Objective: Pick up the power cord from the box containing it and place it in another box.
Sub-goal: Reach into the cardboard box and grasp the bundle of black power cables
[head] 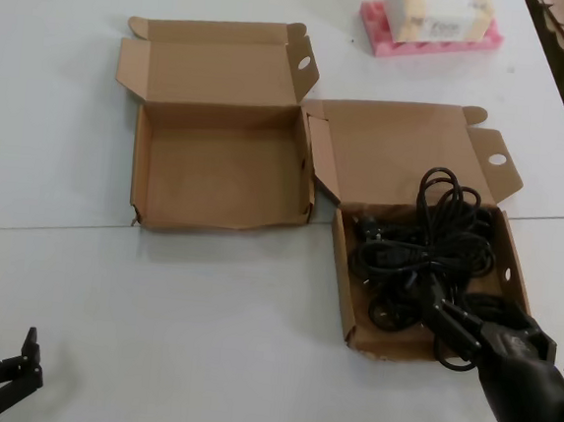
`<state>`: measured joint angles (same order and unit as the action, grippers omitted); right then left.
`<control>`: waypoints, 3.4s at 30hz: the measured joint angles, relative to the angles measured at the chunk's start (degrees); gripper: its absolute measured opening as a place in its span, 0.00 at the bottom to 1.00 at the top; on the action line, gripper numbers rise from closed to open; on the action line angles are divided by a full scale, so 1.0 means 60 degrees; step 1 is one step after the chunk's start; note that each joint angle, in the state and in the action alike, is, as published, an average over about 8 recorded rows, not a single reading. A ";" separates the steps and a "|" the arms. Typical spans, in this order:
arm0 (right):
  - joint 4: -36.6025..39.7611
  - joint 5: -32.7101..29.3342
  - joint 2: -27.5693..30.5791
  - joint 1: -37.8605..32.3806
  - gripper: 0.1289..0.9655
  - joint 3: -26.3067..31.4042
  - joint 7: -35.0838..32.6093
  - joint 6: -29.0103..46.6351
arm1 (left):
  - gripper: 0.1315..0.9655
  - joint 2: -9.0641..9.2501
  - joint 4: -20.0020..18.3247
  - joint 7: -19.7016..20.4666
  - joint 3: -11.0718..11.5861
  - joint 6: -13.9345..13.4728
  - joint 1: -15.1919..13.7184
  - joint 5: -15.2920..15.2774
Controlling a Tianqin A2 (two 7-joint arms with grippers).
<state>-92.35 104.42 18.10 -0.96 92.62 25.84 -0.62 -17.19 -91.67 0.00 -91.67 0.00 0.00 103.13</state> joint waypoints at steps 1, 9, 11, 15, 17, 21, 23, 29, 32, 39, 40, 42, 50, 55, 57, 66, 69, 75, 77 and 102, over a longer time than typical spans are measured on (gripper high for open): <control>0.0000 0.0000 0.0000 0.0000 1.00 0.0000 0.0000 0.0000 | 1.00 0.0000 0.0000 0.0000 0.0000 0.0000 0.0000 0.0000; 0.0000 0.0000 0.0000 0.0000 1.00 0.0000 0.0000 0.0000 | 1.00 0.0000 0.0000 0.0000 0.0000 0.0000 0.0000 0.0000; 0.0000 0.0000 0.0000 0.0000 1.00 0.0000 0.0000 0.0000 | 1.00 0.0000 0.0000 0.0000 0.0000 0.0000 0.0000 0.0000; 0.0000 0.0000 0.0000 0.0000 1.00 0.0000 0.0000 0.0000 | 1.00 0.0000 0.0000 0.0000 0.0000 0.0000 0.0000 0.0000; -0.0013 0.0007 0.0014 0.0008 1.00 0.0004 0.0000 -0.0008 | 1.00 0.0000 0.0000 0.0000 0.0000 0.0000 0.0000 0.0000; -0.0231 0.0106 0.0270 0.0141 1.00 0.0056 0.0000 -0.0113 | 0.98 0.0000 0.0000 0.0000 0.0001 0.0000 0.0000 0.0000; -0.0459 0.0164 0.0523 0.0287 1.00 0.0060 0.0000 -0.0168 | 0.98 0.0000 0.0000 0.0000 0.0001 0.0000 0.0000 0.0000; -0.1237 -0.0118 0.1153 0.0822 1.00 -0.0464 0.0000 0.0490 | 0.96 0.0000 0.0000 0.0000 -0.0001 0.0000 0.0000 -0.0001; -0.1381 -0.0617 0.1193 0.0841 1.00 -0.0930 0.0000 0.1320 | 0.92 0.0000 0.0000 0.0000 -0.0001 0.0000 0.0000 -0.0001; -0.0985 -0.2022 0.2063 -0.0001 1.00 -0.0473 0.0000 0.2085 | 0.83 0.0000 0.0000 0.0000 0.0000 0.0000 0.0000 -0.0001; -0.0865 -0.2170 0.2282 -0.0184 1.00 -0.0187 0.0000 0.2003 | 0.80 0.0000 0.0000 0.0000 0.0000 0.0000 0.0000 -0.0001; -0.0563 -0.2462 0.2731 -0.0624 1.00 0.0526 0.0000 0.1757 | 0.76 0.0000 0.0000 0.0000 0.0000 0.0000 0.0000 -0.0001; 0.0898 -0.4025 0.3915 -0.2832 1.00 0.3824 0.0000 0.0476 | 0.56 0.0000 0.0000 0.0000 0.0000 0.0000 0.0000 -0.0001; 0.1952 -0.6041 0.4179 -0.4380 1.00 0.5989 0.0000 -0.0782 | 0.44 0.0000 0.0000 0.0000 0.0000 0.0000 0.0000 -0.0001; 0.2451 -0.6881 0.4221 -0.5040 1.00 0.6946 0.0000 -0.1394 | 0.38 0.0000 0.0000 0.0000 0.0000 0.0000 0.0000 -0.0001; 0.3992 -0.8244 0.4231 -0.7142 0.96 1.0225 0.0000 -0.3108 | 0.23 0.0000 0.0000 0.0000 0.0000 0.0000 0.0000 -0.0001; 0.4167 -0.8169 0.4219 -0.7350 0.93 1.0579 0.0000 -0.3271 | 0.19 0.0000 0.0000 0.0000 0.0000 0.0000 0.0000 -0.0001; 0.4562 -0.7957 0.4119 -0.7493 0.90 1.0813 0.0000 -0.3478 | 0.09 0.0000 0.0000 0.0001 0.0000 0.0000 0.0000 -0.0001; 0.4691 -0.7895 0.4076 -0.7505 0.86 1.0832 0.0000 -0.3519 | 0.09 0.0000 0.0000 0.0002 0.0000 0.0000 0.0000 -0.0002; 0.4523 -0.7208 0.4276 -0.7402 0.27 1.0852 0.0000 -0.3418 | 0.04 0.0000 0.0000 0.0003 0.0000 0.0000 0.0000 -0.0003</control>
<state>-65.21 61.18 43.75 -45.37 157.73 25.84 -21.13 -17.19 -91.67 0.02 -91.68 0.00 0.00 103.11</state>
